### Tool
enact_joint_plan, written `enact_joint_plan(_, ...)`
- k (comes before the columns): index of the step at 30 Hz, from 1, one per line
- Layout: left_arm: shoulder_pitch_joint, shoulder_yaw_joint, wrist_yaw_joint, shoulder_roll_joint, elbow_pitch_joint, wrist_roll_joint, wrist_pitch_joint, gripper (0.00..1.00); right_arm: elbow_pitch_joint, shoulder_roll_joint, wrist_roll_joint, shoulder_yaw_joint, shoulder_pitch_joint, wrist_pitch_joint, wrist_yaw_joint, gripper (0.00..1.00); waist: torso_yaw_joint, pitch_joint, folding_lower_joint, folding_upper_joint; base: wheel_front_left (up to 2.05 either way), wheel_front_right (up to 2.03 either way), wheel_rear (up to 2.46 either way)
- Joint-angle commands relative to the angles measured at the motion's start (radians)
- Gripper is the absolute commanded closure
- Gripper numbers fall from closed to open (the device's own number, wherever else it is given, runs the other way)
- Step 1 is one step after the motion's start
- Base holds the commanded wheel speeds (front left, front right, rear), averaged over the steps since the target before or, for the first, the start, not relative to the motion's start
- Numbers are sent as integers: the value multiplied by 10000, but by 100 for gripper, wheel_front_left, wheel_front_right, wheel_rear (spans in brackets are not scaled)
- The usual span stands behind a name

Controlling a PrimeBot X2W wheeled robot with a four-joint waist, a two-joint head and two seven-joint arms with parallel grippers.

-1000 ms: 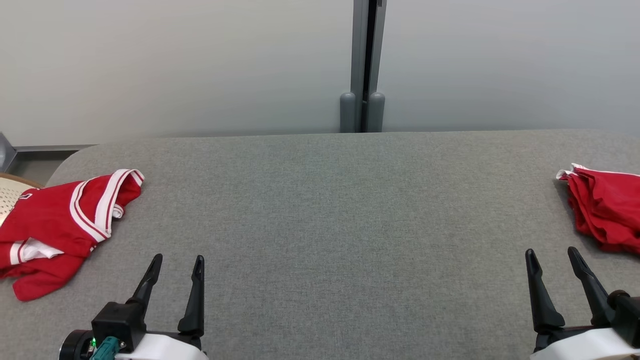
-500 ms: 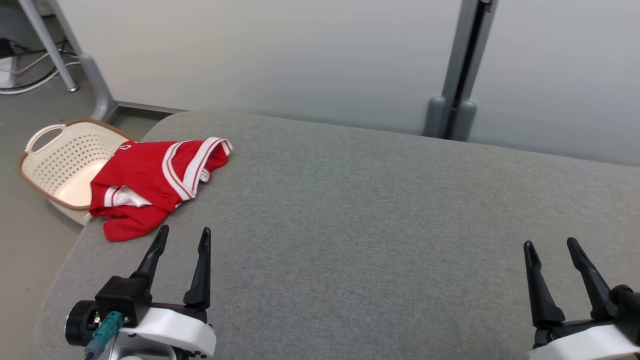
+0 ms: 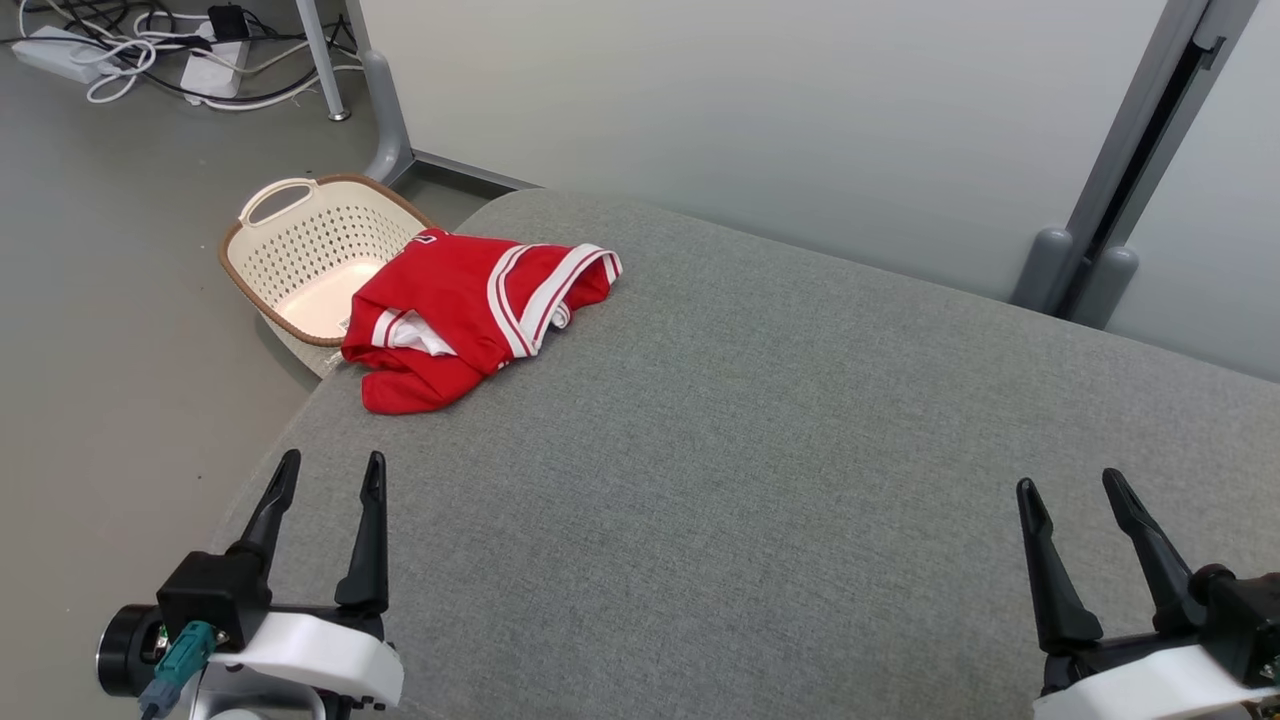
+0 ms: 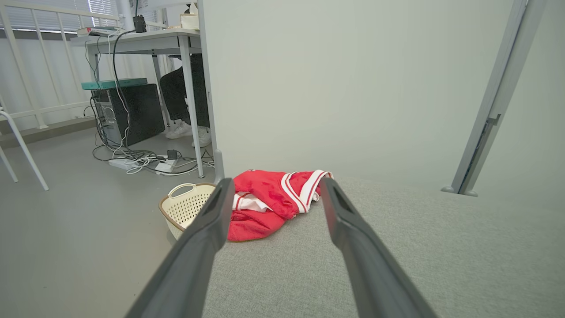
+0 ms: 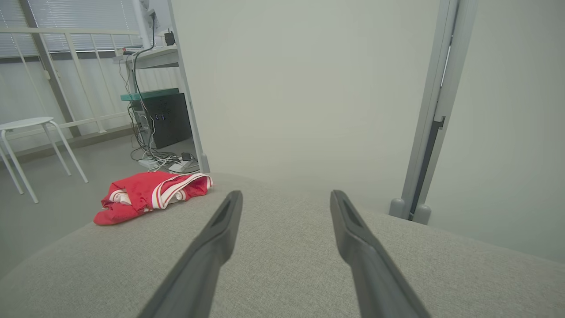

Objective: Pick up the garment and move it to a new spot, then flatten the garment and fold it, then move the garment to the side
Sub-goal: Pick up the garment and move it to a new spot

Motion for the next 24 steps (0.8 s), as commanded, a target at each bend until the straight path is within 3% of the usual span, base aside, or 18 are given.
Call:
enact_joint_plan(1, -181, 6, 39, 44, 37, -24, -48, 0, 16, -33, -23, 29, -111, 29, -4, 0, 3, 22, 0, -1, 0, 0, 0)
enact_joint_plan(11, -783, -15, -49, -25, 292, 78, -305, 0, -221, -192, -36, -10, -463, 185, -4, 0, -195, 695, 0, -1, 0, 0, 0)
enact_joint_plan(24, -3924, 842, -846, -1011, 2976, -553, -655, 0, -1439, -1095, -356, 205, -2572, 1045, -4, 0, -1401, 4350, 0, -1, 0, 0, 0)
